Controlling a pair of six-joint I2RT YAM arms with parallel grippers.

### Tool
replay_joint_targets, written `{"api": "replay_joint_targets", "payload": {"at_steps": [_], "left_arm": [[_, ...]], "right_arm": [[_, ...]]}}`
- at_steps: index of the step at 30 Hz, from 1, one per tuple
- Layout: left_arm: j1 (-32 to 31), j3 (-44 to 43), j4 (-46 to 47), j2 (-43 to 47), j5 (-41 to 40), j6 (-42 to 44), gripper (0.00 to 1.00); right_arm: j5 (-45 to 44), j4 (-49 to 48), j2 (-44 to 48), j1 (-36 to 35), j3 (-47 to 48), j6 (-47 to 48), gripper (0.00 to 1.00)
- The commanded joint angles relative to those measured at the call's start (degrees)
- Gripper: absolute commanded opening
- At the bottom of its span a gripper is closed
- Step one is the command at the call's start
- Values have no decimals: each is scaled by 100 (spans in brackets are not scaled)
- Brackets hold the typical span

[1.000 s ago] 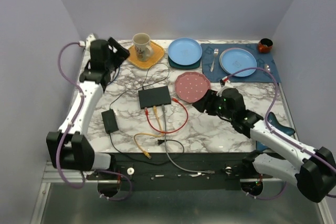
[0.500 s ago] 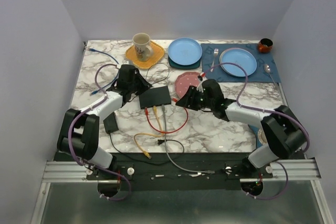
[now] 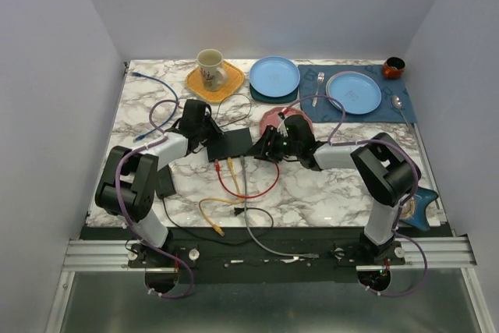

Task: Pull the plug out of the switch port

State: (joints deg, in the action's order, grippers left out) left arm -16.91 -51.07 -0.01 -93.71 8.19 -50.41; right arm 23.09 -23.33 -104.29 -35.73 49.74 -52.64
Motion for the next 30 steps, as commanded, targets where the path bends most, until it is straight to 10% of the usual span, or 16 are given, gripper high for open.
{"api": "replay_joint_targets", "payload": {"at_steps": [1, 30], "left_arm": [[21, -70, 10, -103, 227, 58, 24], [73, 150, -69, -183, 517, 84, 23]], "right_arm": [[292, -400, -355, -40, 212, -202, 54], [310, -426, -1313, -286, 687, -527, 50]]}}
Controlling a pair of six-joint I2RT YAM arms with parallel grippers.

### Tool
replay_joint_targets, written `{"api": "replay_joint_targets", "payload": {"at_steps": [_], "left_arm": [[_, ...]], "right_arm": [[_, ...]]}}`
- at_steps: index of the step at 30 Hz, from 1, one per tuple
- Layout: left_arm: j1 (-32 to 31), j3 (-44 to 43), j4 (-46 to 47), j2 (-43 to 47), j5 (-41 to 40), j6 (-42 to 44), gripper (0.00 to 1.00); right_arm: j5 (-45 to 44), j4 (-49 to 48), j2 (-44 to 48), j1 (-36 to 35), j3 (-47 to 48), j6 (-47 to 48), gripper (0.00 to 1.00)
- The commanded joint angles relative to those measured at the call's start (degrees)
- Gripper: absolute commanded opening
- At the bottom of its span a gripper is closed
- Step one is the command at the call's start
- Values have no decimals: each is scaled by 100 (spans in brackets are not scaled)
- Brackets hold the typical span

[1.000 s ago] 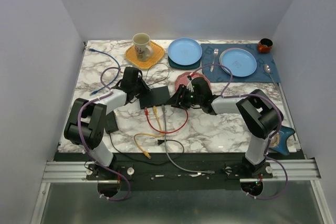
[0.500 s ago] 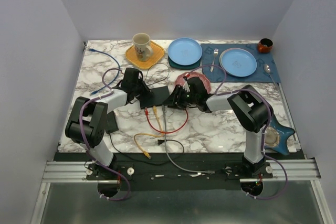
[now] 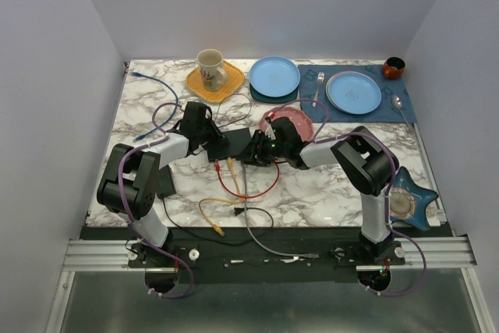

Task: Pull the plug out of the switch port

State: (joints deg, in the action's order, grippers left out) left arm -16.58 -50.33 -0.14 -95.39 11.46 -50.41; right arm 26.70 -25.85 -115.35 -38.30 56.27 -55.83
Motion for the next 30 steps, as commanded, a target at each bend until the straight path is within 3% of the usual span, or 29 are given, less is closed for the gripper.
{"api": "replay_joint_targets", "payload": {"at_steps": [1, 19, 24, 30], "left_arm": [[41, 76, -56, -14, 190, 93, 23], [93, 102, -30, 47, 286, 84, 23], [102, 119, -30, 65, 304, 93, 23], [146, 67, -30, 65, 313, 102, 23]], "right_arm": [[-68, -306, -216, -37, -2, -261, 49], [-244, -1818, -471, 69, -722, -1703, 43], [-455, -1767, -313, 86, -898, -1791, 43], [-622, -932, -172, 86, -802, -1580, 47]]}}
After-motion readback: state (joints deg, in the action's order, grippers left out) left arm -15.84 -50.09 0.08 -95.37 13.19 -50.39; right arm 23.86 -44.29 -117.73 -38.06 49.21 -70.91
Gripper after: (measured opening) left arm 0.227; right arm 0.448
